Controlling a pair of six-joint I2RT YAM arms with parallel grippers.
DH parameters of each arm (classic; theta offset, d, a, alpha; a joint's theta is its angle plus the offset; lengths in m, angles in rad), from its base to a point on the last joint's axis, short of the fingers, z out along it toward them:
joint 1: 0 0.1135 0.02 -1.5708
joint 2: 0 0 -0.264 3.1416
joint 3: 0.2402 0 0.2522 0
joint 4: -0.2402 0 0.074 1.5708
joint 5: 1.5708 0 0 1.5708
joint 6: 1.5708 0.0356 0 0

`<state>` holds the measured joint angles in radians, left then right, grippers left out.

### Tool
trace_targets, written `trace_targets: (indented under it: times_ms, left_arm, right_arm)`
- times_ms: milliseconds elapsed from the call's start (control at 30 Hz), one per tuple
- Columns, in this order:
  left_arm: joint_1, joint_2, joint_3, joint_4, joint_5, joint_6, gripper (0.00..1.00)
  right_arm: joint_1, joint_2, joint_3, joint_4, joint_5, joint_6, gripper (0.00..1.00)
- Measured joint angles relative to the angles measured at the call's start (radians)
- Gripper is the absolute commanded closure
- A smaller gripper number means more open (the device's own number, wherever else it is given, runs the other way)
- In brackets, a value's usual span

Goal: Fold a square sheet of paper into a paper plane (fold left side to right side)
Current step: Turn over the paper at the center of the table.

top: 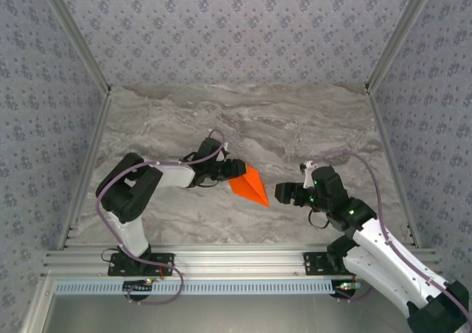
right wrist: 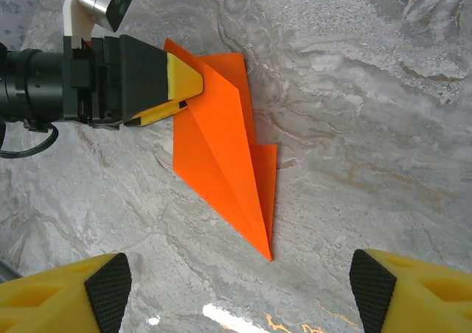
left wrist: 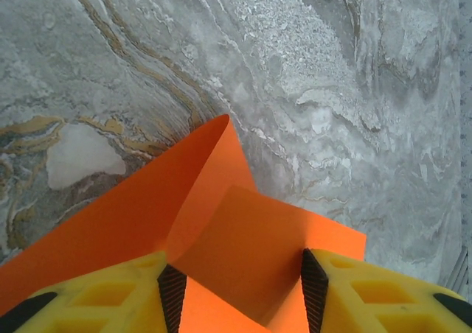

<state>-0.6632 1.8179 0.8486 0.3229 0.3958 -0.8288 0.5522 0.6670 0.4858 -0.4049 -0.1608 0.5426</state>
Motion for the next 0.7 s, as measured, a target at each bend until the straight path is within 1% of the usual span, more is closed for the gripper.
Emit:
trace_targets:
  times_ms: [133, 333, 400, 533, 600, 700]
  left_arm:
    - [0.003, 0.023, 0.002, 0.043, 0.002, -0.010, 0.70]
    - [0.026, 0.037, 0.002, 0.109, 0.026, -0.019, 0.87]
    - [0.037, 0.036, -0.002, 0.132, 0.034, -0.019, 0.90]
    - [0.056, -0.021, -0.037, 0.148, 0.045, -0.015, 0.95]
    - [0.061, -0.078, -0.056, 0.144, 0.052, -0.006, 0.96]
    - [0.061, -0.195, -0.061, 0.122, 0.066, 0.010, 0.98]
  right_arm:
    - [0.000, 0.000, 0.000, -0.008, 0.001, 0.000, 0.16]
    - [-0.015, 0.000, 0.000, -0.008, -0.030, -0.005, 0.00]
    - [-0.036, 0.000, 0.000, -0.004, -0.067, -0.007, 0.00]
    - [-0.124, 0.000, 0.000, 0.021, -0.195, -0.007, 0.00]
    - [-0.190, 0.000, -0.005, 0.054, -0.276, -0.002, 0.00]
    - [-0.312, 0.000, -0.039, 0.151, -0.419, 0.040, 0.00]
